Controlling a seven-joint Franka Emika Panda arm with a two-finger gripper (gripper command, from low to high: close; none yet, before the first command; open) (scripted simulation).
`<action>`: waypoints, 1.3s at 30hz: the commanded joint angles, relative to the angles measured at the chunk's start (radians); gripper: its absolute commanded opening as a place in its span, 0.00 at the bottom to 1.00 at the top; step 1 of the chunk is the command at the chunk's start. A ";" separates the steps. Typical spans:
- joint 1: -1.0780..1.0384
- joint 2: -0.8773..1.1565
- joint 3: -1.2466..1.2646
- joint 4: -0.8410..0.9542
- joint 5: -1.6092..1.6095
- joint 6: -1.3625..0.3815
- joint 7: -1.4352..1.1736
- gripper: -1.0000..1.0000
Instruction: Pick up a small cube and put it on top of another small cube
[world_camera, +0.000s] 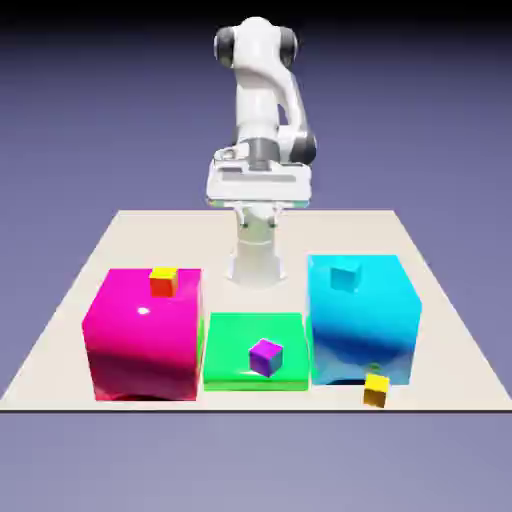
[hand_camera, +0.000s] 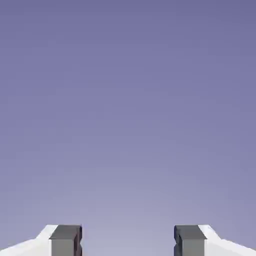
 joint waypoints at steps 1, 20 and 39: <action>-0.007 0.036 0.018 0.031 -0.005 -0.030 0.019 0.50; -0.137 0.725 0.359 0.609 -0.105 -0.594 0.381 0.50; -0.268 1.413 0.699 1.188 -0.205 -1.158 0.742 0.50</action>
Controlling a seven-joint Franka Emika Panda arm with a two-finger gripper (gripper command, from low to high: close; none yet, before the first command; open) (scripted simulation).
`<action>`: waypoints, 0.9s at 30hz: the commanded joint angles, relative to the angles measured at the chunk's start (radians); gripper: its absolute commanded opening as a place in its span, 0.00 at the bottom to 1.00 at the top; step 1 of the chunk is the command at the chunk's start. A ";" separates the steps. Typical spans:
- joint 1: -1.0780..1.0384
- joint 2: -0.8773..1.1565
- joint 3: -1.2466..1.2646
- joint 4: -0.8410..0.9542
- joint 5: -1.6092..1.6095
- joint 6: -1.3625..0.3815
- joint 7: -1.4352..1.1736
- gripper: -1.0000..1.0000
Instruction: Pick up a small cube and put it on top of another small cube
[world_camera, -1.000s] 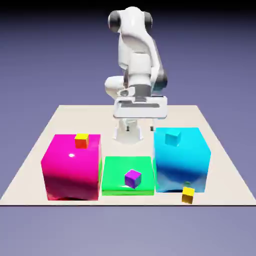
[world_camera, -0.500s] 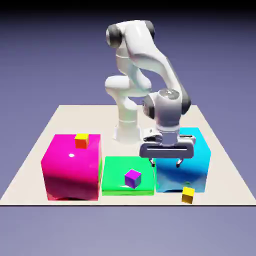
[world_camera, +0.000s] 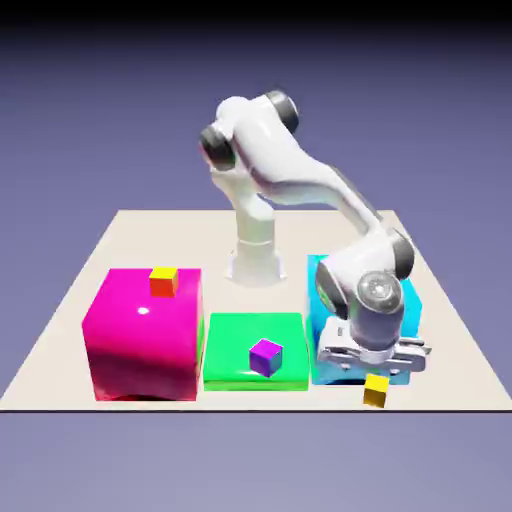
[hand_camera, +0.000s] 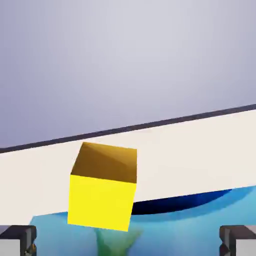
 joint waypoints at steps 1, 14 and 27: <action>-0.007 0.036 0.018 0.031 -0.005 -0.030 0.019 0.50; -0.052 0.283 0.096 0.086 -0.064 -0.055 0.135 0.00; -0.022 -0.084 -0.228 -0.032 0.286 -0.186 -0.016 0.00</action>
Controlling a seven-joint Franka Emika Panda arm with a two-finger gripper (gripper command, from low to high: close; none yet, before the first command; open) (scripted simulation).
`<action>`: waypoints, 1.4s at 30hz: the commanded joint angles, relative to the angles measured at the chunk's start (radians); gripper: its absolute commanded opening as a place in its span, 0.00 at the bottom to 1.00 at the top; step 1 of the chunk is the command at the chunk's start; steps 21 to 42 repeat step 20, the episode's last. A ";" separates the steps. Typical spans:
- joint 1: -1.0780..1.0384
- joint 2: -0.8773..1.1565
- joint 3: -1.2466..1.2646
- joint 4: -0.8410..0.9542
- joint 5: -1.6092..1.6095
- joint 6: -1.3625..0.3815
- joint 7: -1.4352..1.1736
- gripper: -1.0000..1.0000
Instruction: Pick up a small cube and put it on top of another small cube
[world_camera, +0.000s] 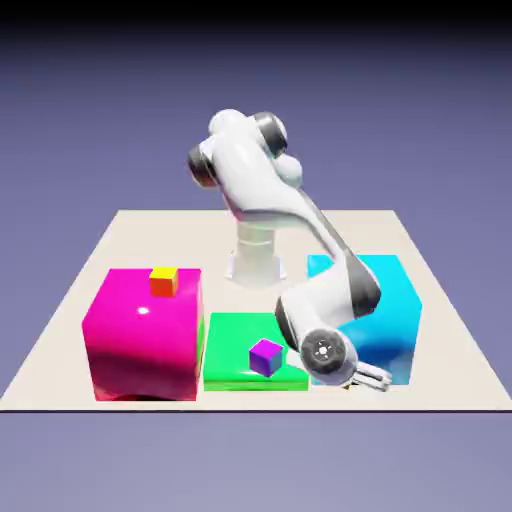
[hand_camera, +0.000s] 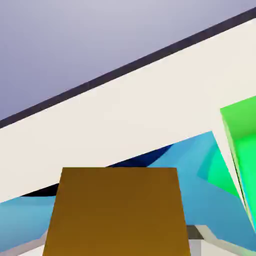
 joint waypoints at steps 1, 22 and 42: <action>0.003 -0.034 -0.036 -0.025 0.032 0.001 -0.015 0.00; 0.051 -0.372 -0.406 -0.370 0.409 0.126 -0.198 1.00; 0.051 -0.372 -0.406 -0.370 0.409 0.126 -0.198 1.00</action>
